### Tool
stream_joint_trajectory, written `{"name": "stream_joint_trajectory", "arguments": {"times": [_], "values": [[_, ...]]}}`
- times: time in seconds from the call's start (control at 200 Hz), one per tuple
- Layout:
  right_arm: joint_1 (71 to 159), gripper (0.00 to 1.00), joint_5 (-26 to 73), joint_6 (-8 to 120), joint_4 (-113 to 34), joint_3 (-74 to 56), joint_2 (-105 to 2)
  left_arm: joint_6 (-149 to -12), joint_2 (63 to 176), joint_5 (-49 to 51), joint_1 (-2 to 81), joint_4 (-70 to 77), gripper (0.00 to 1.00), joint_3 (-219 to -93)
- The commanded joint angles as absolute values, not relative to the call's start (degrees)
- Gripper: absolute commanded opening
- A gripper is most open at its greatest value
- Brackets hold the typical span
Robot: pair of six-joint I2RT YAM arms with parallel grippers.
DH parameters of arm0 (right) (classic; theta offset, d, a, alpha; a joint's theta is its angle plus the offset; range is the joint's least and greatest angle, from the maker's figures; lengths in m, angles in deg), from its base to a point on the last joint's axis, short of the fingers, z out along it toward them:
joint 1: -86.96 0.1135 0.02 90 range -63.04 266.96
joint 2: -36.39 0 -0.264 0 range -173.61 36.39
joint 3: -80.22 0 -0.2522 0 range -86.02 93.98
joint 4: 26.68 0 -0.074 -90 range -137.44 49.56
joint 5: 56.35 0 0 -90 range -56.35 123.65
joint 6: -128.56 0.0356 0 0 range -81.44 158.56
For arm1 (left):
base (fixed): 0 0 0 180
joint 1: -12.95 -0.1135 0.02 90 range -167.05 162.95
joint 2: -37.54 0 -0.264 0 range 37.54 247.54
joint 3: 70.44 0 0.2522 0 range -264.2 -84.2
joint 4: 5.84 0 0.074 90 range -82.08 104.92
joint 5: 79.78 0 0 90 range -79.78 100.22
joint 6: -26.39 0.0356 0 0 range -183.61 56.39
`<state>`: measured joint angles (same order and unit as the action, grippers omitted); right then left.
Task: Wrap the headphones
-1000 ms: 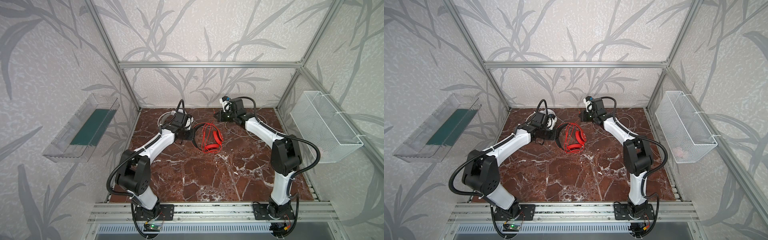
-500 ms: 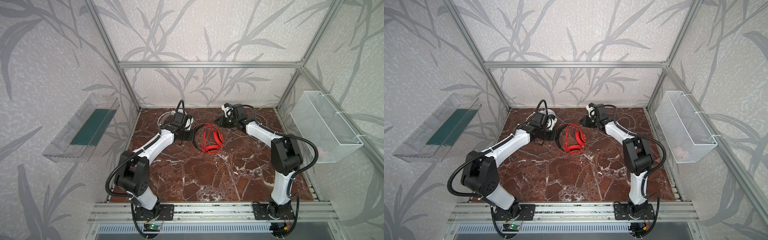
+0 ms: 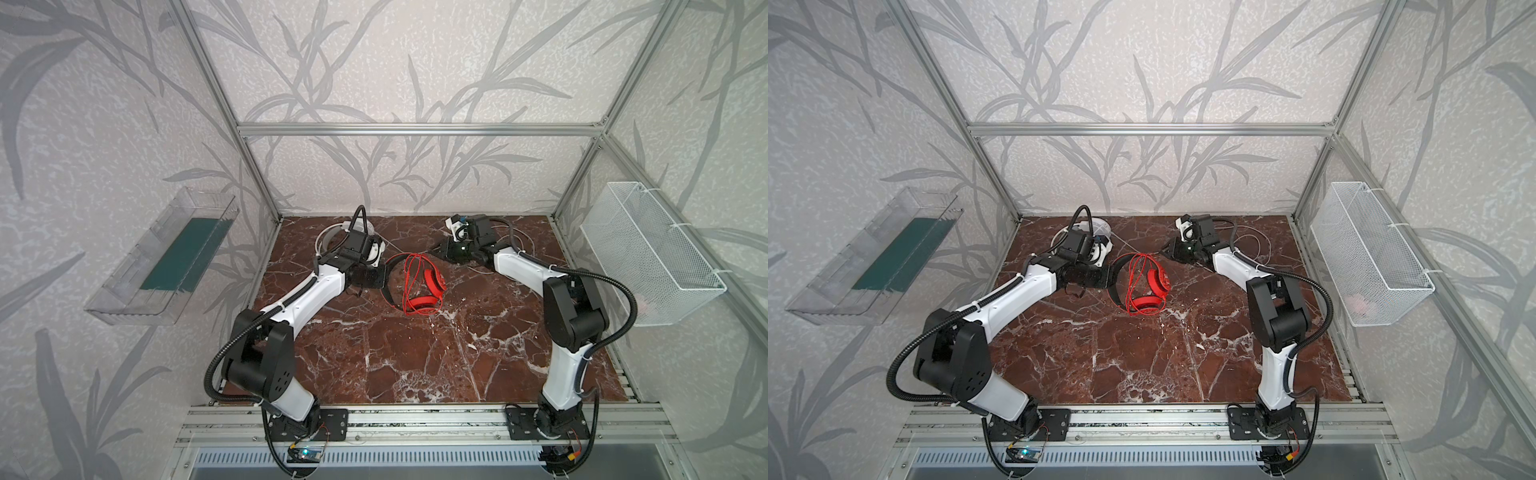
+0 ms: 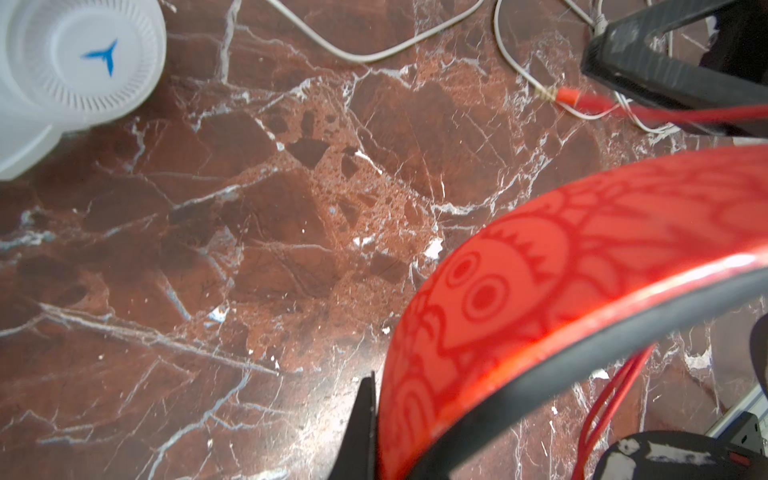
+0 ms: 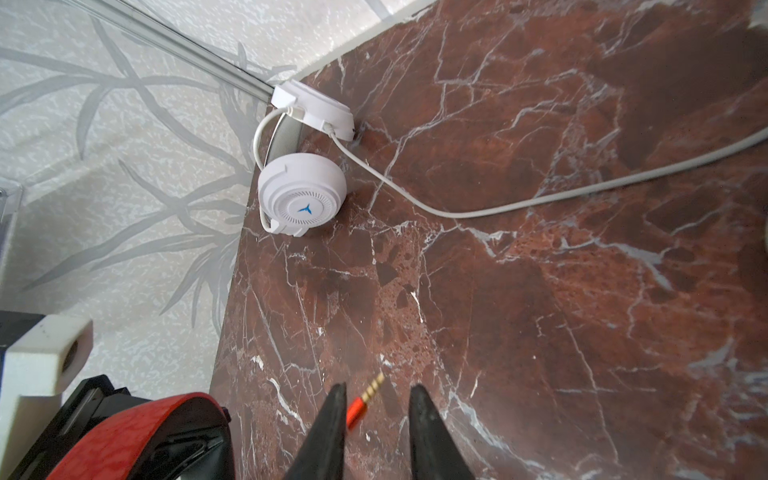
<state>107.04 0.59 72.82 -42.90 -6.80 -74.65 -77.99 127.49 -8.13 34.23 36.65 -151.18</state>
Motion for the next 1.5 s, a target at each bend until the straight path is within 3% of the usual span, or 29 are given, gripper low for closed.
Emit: {"name": "stream_joint_trajectory", "arguments": {"times": [0.0, 0.525, 0.795, 0.95, 1.165, 1.495], "values": [[106.74, 0.31, -0.01, 73.19, -41.49, -8.28, -70.96, -79.73, 123.96, -9.94, 34.39, 36.18, 0.0, -149.83], [106.65, 0.44, 2.48, 65.75, -49.34, -11.75, -63.67, -79.61, 120.67, -9.66, 34.34, 39.51, 0.0, -147.05], [106.65, 0.47, 6.54, 60.65, -50.53, -13.51, -58.94, -79.96, 116.44, -8.64, 34.39, 41.68, 0.0, -144.46], [106.74, 0.4, 2.79, 62.11, -45.15, -14.84, -59.8, -79.48, 114.55, -9.65, 34.39, 43.91, 0.0, -143.71], [110.51, 0.17, -1.08, 66.4, -33.68, -16.91, -64.19, -79.88, 111.24, -9.43, 34.39, 45.5, 0.0, -141.78], [115.87, 0.05, -6.6, 74.68, -23.54, -16.65, -70.5, -82.59, 107.58, -7.73, 34.31, 43.74, 0.0, -139.6]]}}
